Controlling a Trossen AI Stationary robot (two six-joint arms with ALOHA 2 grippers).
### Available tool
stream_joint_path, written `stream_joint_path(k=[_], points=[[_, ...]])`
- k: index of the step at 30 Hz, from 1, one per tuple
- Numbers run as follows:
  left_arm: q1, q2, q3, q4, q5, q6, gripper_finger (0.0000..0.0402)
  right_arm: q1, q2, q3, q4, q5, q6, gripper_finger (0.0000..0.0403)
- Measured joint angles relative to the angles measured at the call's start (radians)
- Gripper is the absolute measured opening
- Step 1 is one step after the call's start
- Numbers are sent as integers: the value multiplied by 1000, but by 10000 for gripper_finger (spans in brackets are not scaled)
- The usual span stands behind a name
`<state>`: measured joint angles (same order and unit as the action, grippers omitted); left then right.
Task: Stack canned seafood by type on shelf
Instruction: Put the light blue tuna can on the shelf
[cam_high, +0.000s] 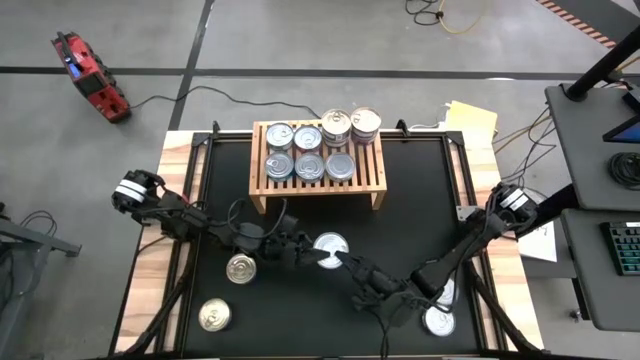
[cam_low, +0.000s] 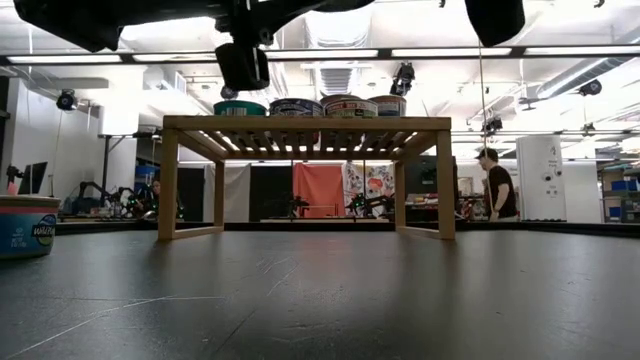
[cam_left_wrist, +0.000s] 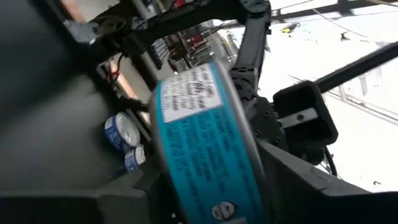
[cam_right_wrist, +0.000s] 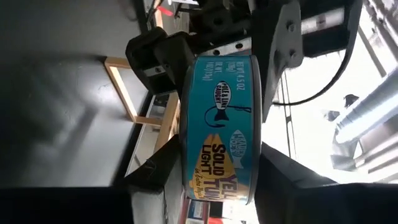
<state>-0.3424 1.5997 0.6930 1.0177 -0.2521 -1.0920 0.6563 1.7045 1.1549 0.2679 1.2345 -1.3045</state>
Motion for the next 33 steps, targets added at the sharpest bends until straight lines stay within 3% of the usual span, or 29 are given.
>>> stream_joint_path(k=[11,16,21,24,27,33], points=[[6,-8,0,46,-20,147,315,0,-83,-2,-18,41,51,131],[5,-17,-1,37,1,389,329,-3,-176,-2,-100,60,167,131],[6,-64,-1,36,62,554,321,-20,-314,-2,-373,-8,484,131],[6,-125,-1,-68,77,656,314,-59,-415,-2,-578,-132,756,131],[5,-219,-1,-242,25,722,310,-126,-482,-2,-770,-217,1005,131],[-13,-387,-1,-615,-180,784,309,-230,-513,-2,-1000,-248,1178,131]])
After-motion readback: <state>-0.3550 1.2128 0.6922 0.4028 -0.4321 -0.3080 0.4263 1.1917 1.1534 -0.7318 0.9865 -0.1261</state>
